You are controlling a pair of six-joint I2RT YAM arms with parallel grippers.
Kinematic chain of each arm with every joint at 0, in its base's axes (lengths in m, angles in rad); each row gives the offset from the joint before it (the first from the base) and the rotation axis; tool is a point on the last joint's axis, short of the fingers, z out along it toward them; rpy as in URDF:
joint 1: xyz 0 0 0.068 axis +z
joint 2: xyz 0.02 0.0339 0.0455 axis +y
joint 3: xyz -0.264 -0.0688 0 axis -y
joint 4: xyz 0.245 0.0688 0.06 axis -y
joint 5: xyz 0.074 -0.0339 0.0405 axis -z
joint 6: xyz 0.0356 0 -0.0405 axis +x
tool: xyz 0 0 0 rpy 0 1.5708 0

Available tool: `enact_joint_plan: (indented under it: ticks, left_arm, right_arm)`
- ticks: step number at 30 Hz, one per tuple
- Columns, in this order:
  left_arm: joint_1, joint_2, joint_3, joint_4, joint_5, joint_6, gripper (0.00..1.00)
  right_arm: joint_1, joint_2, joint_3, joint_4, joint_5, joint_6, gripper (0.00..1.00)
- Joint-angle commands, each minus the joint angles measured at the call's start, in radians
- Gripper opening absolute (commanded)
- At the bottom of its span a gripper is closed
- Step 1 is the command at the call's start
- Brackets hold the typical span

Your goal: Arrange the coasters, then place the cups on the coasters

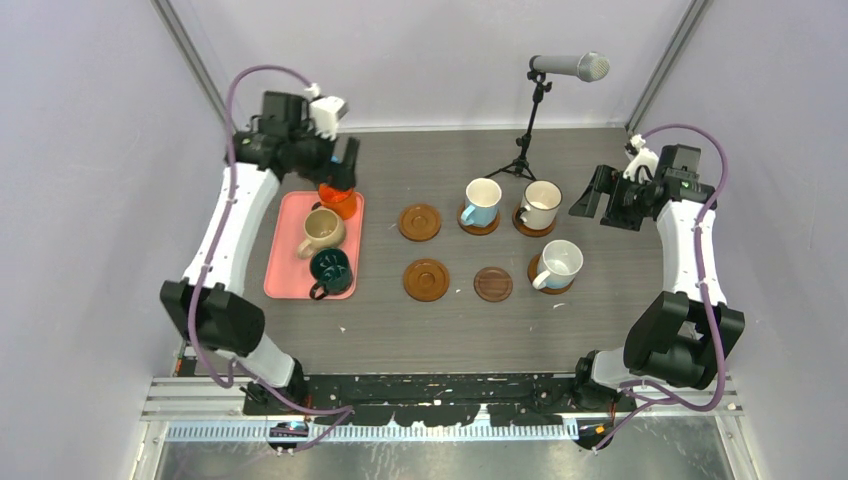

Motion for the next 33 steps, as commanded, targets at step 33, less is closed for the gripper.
enact_joint_plan:
  ticks: [33]
  left_arm:
    - [0.504,-0.063,-0.686,0.223,0.273,0.514,0.6]
  right_arm:
    - [0.043,-0.006,0.031,0.031,0.009,0.017,0.89]
